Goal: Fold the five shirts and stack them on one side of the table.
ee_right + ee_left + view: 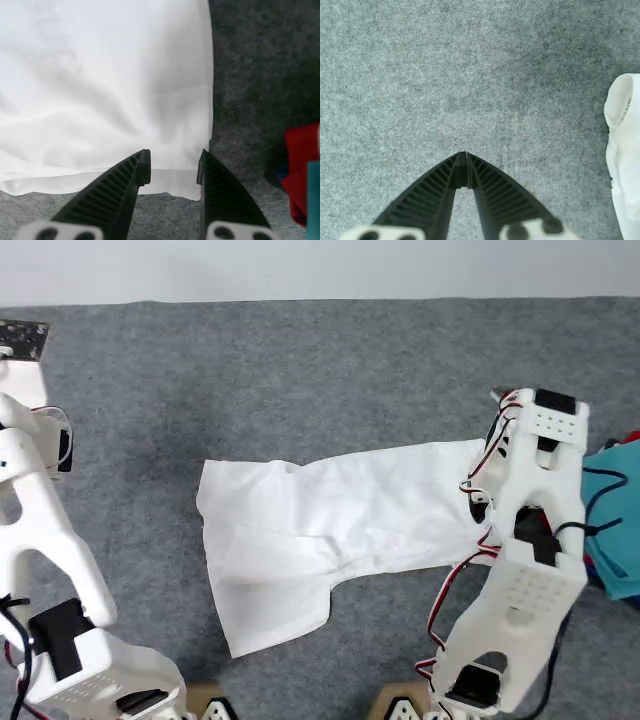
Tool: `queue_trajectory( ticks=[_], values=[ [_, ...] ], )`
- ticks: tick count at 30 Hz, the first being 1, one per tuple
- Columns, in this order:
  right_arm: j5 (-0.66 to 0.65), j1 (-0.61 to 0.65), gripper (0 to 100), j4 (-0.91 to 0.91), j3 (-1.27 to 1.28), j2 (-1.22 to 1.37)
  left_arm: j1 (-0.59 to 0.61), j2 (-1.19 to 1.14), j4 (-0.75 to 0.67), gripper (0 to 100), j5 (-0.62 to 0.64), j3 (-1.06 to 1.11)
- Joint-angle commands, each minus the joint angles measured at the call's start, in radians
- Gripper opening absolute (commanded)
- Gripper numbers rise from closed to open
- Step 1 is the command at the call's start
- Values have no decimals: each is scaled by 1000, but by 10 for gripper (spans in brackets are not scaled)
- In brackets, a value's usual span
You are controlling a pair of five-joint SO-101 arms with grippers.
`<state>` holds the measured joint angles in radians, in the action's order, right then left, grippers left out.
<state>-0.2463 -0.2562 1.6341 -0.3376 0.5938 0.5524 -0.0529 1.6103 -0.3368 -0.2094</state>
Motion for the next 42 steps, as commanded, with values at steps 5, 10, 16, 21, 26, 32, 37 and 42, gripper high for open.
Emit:
queue_trajectory(
  ticks=[5, 10, 16, 21, 26, 32, 37, 42],
  values=[
    [14, -10, 76, -19, -11, -4, -2, 41, -20, 3, 2, 42],
    [14, -10, 10, -19, -14, -8, -3, 41, -31, 3, 2, 70],
    [12, -8, 9, -7, -14, -12, -2, 43, -57, 3, 2, 68],
    [11, -8, 9, 56, -12, -91, -2, 43, -57, 3, 2, 68],
    [8, -4, 9, 96, -12, -213, -3, 43, -57, 3, 2, 68],
    [12, -5, 9, 136, -11, -292, -5, 43, -57, 3, 2, 68],
    [12, -33, 9, 156, 12, -302, -5, 43, -57, 3, 2, 68],
    [11, -74, 9, 156, 69, -302, -2, 43, -57, 3, 2, 68]
  ],
)
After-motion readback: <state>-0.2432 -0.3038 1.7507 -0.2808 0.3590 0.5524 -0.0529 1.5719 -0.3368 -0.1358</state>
